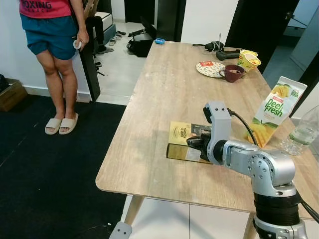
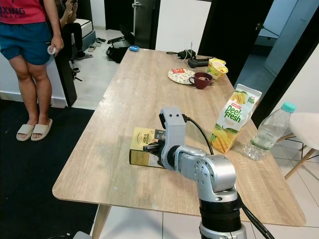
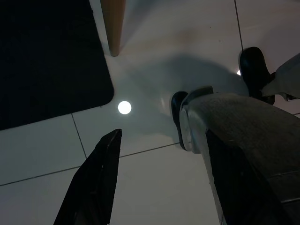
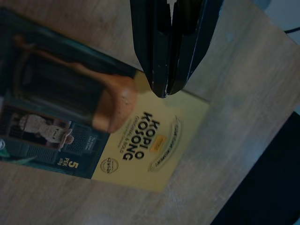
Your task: Restocking fridge
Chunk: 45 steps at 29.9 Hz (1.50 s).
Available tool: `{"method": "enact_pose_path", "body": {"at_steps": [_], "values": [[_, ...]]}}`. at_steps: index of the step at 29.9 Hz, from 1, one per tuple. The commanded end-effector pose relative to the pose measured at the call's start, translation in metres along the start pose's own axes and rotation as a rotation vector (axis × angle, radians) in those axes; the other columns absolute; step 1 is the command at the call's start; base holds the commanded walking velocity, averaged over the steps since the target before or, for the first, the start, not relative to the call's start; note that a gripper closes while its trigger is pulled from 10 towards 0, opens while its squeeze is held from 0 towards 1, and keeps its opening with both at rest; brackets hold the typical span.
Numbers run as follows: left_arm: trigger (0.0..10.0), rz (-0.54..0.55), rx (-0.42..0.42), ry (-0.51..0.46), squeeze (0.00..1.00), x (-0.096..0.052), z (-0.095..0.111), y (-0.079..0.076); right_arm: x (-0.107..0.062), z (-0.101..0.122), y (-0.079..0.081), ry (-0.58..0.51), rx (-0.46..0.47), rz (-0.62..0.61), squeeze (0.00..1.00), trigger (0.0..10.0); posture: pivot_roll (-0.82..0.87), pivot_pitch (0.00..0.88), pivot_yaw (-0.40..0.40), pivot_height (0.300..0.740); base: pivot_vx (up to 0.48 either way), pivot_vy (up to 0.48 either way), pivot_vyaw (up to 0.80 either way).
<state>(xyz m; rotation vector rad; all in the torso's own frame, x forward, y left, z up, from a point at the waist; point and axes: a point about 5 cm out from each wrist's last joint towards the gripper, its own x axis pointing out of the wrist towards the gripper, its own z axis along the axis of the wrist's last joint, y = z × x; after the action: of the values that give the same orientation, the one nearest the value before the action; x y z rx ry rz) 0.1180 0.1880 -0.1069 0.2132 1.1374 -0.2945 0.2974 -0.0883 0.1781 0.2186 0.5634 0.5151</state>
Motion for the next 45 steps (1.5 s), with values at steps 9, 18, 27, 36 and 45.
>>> {"method": "enact_pose_path", "body": {"at_steps": [9,18,27,36,45], "values": [[10.0,-0.102,-0.010,0.094,0.00,0.000,-0.023,-0.031,-0.005,0.026,0.016,-0.198,0.019,0.156,0.00,10.0,0.00,0.000,-0.147,0.740,0.000,0.000,0.00],[10.0,-0.100,-0.009,0.096,0.00,0.000,-0.024,-0.030,0.001,0.012,0.011,-0.158,-0.071,0.103,1.00,10.0,0.00,0.000,-0.141,0.740,0.000,0.000,0.00],[10.0,-0.098,-0.008,0.099,0.00,0.000,-0.025,-0.029,0.004,0.010,0.006,-0.180,-0.105,0.079,1.00,10.0,0.00,0.000,-0.139,0.740,0.000,0.000,0.00],[10.0,-0.097,-0.007,0.101,0.00,-0.001,-0.025,-0.028,0.008,-0.003,0.008,-0.161,-0.230,0.080,1.00,10.0,0.00,0.000,-0.135,0.740,0.000,0.000,0.00],[10.0,-0.095,-0.007,0.100,0.00,0.000,-0.025,-0.028,0.013,-0.002,-0.006,-0.183,-0.282,-0.043,0.00,10.0,0.00,0.000,-0.135,0.740,0.000,0.000,0.00]]}}
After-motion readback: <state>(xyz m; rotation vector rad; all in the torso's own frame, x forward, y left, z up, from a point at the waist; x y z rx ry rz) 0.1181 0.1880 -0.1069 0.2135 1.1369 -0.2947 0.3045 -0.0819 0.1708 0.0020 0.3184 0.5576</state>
